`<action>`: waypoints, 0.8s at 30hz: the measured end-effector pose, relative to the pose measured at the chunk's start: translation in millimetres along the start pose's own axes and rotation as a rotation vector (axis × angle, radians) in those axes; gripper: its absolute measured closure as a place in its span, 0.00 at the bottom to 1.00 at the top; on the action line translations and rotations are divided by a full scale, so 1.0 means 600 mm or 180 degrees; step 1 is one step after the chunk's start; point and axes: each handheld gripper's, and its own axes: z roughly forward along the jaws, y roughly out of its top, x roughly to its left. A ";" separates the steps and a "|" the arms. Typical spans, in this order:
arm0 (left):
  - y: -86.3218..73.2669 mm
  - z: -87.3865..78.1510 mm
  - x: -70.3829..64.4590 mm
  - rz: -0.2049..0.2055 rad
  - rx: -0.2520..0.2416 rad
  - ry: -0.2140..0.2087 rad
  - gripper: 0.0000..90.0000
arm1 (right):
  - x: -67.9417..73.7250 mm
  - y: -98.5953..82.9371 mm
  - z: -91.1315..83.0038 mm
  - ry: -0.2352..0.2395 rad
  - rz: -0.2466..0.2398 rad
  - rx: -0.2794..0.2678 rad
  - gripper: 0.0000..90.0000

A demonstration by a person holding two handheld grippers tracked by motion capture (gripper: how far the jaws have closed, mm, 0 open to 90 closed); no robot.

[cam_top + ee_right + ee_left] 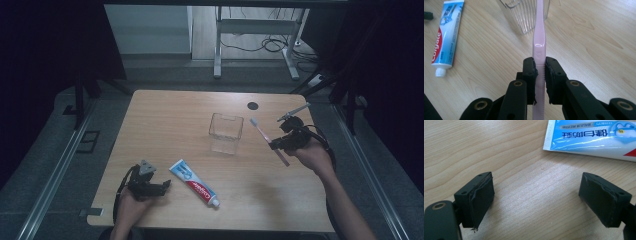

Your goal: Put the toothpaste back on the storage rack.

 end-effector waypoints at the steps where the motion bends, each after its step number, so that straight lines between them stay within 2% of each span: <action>1: 0.000 0.000 0.000 0.0000 0.0000 0.0001 0.14 | 0.000 0.003 -0.002 -0.0003 0.0003 -0.0014 0.87; 10: 0.000 0.000 0.000 -0.0001 -0.0001 0.0001 0.14 | 0.009 0.031 -0.009 0.0035 -0.0031 -0.0105 0.87; 24: 0.000 0.000 0.000 -0.0011 -0.0009 0.0004 0.14 | 0.022 0.067 0.003 0.0058 -0.0104 -0.0203 0.87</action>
